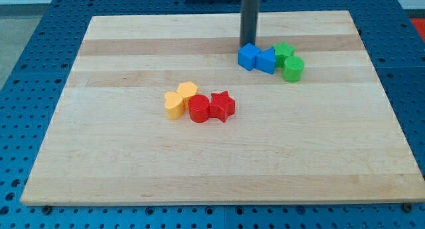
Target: Push the green star right a bit
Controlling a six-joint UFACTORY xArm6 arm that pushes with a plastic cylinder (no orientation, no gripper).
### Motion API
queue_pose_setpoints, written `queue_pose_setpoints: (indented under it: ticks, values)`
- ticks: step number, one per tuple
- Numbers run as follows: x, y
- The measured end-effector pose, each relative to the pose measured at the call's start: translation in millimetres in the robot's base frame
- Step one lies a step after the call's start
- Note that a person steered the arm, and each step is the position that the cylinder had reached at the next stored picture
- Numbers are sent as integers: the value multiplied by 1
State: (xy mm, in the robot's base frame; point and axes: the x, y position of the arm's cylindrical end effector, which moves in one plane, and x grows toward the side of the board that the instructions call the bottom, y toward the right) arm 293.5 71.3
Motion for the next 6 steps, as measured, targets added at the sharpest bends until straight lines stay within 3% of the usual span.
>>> queue_pose_setpoints:
  ticks: [6]
  values:
    - [9, 55]
